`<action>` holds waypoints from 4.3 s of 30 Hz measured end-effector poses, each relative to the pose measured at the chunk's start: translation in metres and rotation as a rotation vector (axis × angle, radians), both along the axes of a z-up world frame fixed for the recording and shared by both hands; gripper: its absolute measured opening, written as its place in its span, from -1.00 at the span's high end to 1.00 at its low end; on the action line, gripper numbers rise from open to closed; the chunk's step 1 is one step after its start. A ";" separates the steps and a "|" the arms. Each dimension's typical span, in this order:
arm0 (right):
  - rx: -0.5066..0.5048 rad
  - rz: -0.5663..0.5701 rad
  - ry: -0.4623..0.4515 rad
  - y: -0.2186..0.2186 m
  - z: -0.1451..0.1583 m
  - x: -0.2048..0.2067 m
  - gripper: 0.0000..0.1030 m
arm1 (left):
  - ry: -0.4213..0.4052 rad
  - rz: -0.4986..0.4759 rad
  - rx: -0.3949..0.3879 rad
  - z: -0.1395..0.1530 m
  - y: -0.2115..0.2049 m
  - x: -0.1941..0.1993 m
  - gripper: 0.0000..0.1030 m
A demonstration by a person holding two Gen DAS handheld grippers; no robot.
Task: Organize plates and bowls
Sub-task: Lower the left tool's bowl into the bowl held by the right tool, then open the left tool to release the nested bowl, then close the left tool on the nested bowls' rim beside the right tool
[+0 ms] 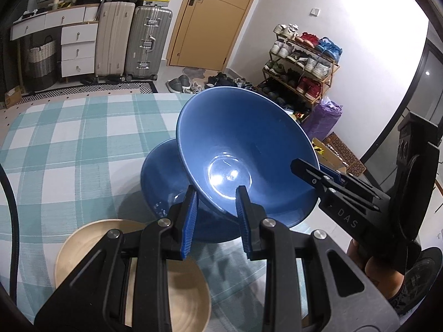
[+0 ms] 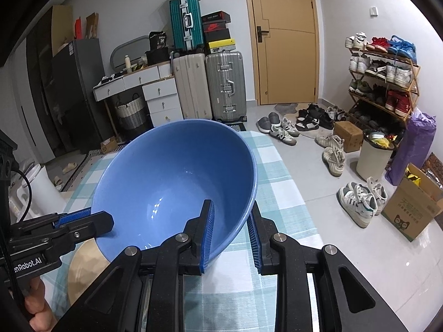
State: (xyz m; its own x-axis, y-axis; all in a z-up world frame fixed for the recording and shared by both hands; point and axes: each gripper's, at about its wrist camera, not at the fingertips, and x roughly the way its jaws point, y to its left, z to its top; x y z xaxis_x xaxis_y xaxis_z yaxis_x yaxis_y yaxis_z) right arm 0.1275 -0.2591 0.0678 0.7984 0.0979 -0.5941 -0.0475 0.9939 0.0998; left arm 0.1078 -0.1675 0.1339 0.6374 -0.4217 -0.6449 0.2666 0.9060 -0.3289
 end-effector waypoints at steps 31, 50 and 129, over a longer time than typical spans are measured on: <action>-0.113 0.016 0.103 0.031 -0.060 0.041 0.52 | 0.070 0.051 0.118 -0.080 0.014 0.055 0.54; -0.103 0.027 0.118 0.027 -0.066 0.043 0.51 | 0.073 0.058 0.268 -0.080 0.001 0.057 0.52; 0.199 0.070 0.149 -0.008 -0.084 0.054 0.23 | 0.155 0.062 0.069 -0.121 0.030 0.115 0.46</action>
